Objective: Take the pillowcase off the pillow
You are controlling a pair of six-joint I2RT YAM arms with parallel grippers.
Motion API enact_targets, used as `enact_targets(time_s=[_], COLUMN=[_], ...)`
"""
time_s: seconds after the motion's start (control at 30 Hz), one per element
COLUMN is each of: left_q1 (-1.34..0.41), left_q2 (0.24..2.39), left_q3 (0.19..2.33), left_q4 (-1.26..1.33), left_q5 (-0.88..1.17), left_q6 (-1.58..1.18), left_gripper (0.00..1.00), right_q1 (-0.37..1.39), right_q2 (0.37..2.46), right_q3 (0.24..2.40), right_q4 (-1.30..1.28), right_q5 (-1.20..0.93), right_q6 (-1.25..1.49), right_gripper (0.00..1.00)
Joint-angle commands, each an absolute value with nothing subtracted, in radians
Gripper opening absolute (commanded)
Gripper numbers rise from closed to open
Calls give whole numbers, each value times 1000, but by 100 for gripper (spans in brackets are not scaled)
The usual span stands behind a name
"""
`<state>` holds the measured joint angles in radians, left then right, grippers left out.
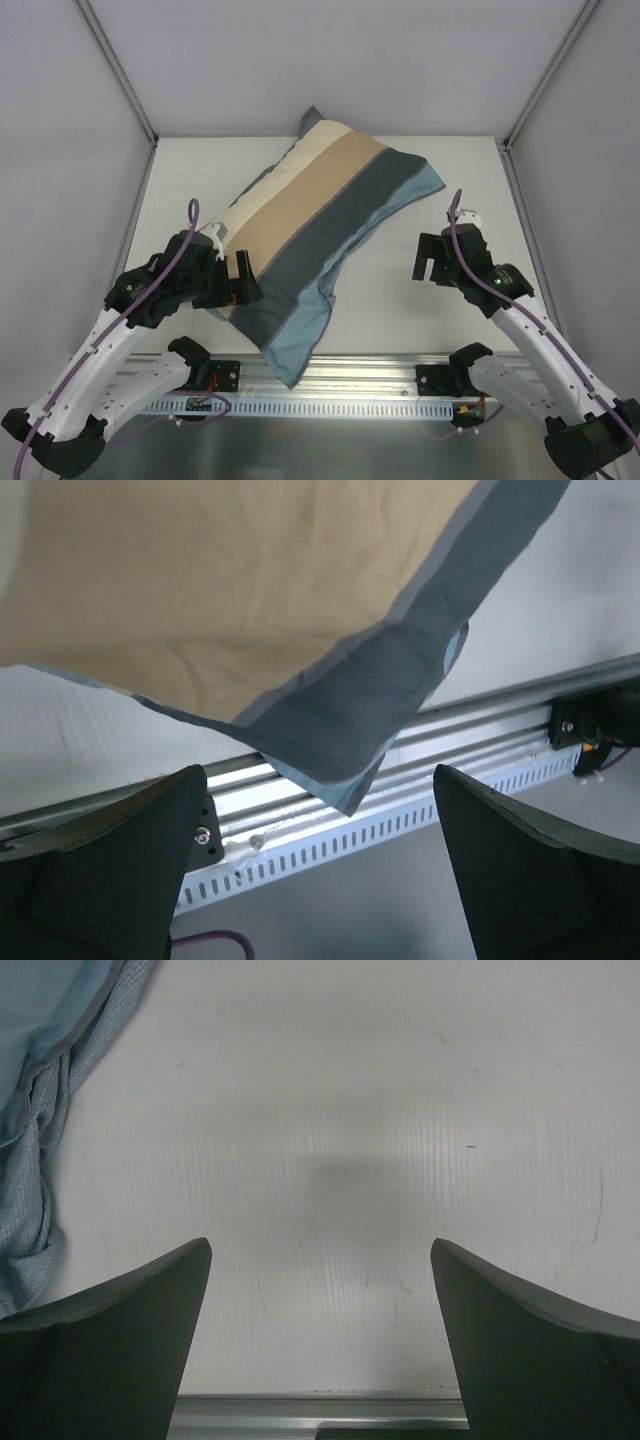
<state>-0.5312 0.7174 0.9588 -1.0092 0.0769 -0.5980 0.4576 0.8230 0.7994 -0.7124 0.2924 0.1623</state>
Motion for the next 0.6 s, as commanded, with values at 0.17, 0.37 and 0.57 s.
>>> enact_targets(time_s=[0.17,0.37,0.57], left_q1=[-991,-1282,-1301], left_q2=[744,971,1026], left_q3=[868,874,766], left_q4=[-999,-1000,-962], left_q5=[-15,-262,-368], left_q6=[-905,-1175,-1385], left_gripper=[99,99,99], right_q1=[466,472,476], right_q2=[949,1005,986], right_q3=[842,888,876], right_q4=[-643,-635,-646], right_q5=[216,204,207], right_q6=[158,156,143], right_gripper=[96,96,96])
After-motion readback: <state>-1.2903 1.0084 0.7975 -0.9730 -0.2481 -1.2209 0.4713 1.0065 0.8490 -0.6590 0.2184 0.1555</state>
